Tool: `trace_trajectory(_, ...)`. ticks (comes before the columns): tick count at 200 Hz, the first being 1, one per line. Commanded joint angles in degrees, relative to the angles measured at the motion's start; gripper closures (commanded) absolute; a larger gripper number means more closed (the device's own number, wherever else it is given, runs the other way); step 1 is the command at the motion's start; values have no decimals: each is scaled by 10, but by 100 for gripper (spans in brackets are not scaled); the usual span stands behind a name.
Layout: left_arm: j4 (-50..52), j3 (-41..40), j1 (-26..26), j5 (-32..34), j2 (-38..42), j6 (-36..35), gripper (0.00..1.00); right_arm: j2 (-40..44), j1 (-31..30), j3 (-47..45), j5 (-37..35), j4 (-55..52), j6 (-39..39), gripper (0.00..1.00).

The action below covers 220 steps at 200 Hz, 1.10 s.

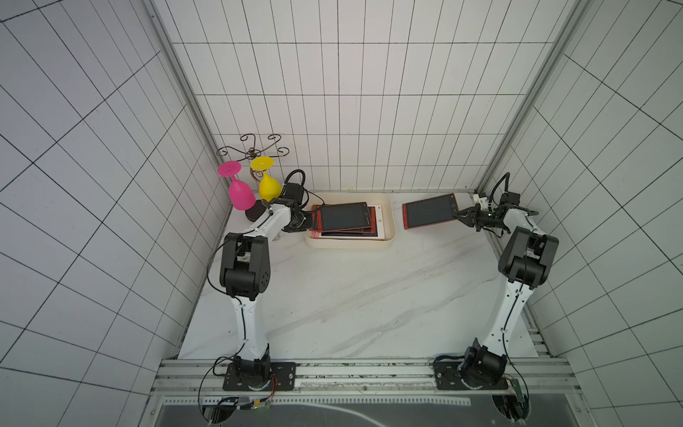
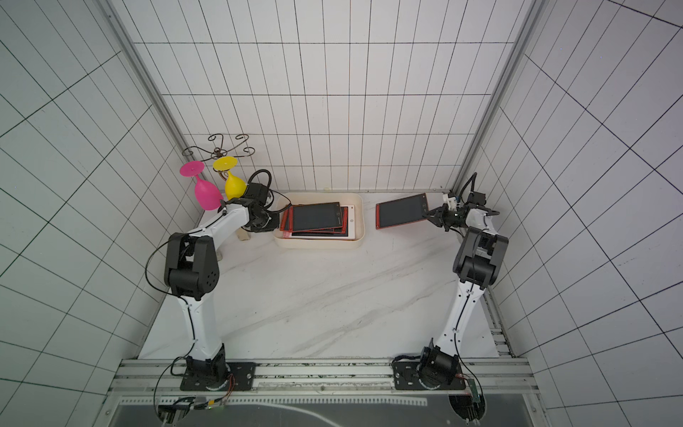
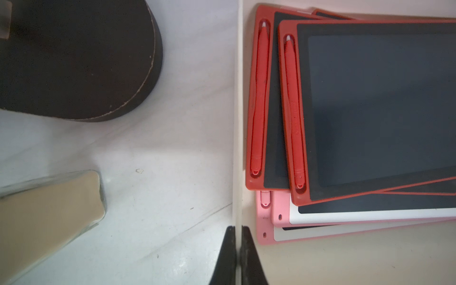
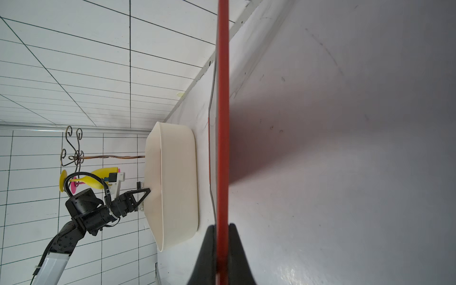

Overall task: Take out the writing tablet from the storage box
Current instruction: Place the writing tablet at the center of the board.

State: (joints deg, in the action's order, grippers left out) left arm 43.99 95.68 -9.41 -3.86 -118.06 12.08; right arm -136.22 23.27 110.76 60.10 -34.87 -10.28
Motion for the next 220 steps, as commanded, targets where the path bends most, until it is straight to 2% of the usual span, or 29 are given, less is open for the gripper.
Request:
trace_trajectory(1,-22,25,3,-5,-3,-5,100,-27,-6,47,-30,-38,27,100)
trace_trajectory(72,-29,13,3,-12,-1,7,100,-65,-12,114,-93,-57,10,100)
trace_trajectory(126,-36,-9,3,-16,15,26,100,-80,-20,137,-121,-66,4,88)
trace_trajectory(220,-44,-21,3,-24,23,39,100,-80,-23,142,-158,-69,1,75)
